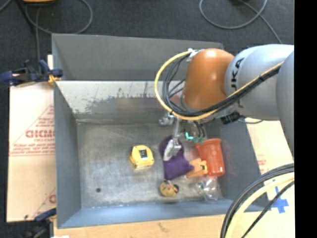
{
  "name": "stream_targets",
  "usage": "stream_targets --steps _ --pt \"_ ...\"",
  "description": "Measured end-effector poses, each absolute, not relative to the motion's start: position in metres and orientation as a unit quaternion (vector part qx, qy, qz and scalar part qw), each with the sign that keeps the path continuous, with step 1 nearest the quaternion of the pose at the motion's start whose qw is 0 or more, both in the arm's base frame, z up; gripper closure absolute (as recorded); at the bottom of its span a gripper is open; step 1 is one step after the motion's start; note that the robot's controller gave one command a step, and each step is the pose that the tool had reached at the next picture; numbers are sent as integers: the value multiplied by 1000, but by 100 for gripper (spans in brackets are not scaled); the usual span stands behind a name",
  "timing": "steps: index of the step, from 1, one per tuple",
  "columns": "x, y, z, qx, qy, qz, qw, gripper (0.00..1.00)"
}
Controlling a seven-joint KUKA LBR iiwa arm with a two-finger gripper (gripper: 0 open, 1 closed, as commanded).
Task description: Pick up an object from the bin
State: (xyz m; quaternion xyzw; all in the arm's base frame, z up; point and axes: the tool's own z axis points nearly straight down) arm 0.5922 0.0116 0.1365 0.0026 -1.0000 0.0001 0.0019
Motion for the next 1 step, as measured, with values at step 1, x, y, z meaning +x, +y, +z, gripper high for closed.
stream_targets --steps 1 --pt "594 12 141 3 -1000 0 -2 0"
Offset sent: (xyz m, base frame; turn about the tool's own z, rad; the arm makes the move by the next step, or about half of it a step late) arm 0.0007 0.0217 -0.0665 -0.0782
